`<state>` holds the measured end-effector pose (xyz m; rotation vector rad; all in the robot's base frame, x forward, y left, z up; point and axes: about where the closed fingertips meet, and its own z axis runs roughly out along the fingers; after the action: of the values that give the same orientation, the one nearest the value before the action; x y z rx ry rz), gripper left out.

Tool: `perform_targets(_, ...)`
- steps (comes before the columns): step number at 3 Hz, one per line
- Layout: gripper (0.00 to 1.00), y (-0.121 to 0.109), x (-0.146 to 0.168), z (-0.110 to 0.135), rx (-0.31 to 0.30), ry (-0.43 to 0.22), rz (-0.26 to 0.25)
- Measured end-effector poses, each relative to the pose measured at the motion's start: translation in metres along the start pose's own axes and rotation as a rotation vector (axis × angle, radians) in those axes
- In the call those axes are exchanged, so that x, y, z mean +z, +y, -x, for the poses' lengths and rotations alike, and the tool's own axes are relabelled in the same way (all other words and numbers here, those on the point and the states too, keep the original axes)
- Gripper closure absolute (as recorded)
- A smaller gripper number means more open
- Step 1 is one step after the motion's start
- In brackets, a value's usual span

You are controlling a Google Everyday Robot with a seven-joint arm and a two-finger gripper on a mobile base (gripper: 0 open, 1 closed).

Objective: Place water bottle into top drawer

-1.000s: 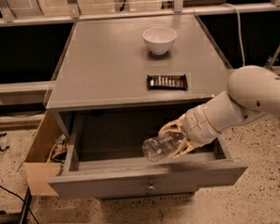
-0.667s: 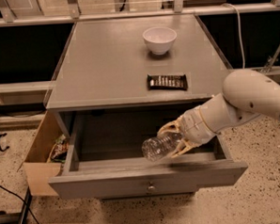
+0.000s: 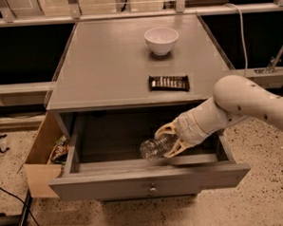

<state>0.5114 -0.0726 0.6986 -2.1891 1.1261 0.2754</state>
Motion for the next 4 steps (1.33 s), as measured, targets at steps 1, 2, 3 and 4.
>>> perform_targets(1,1.0,-0.002,0.014,-0.006,-0.021,0.018,0.003)
perform_targets(2,1.0,0.0,0.02,-0.006,-0.04,0.064,0.008)
perform_targets(3,1.0,0.003,0.018,-0.001,-0.055,0.139,0.006)
perform_targets(4,1.0,0.005,0.015,0.005,-0.071,0.222,0.01)
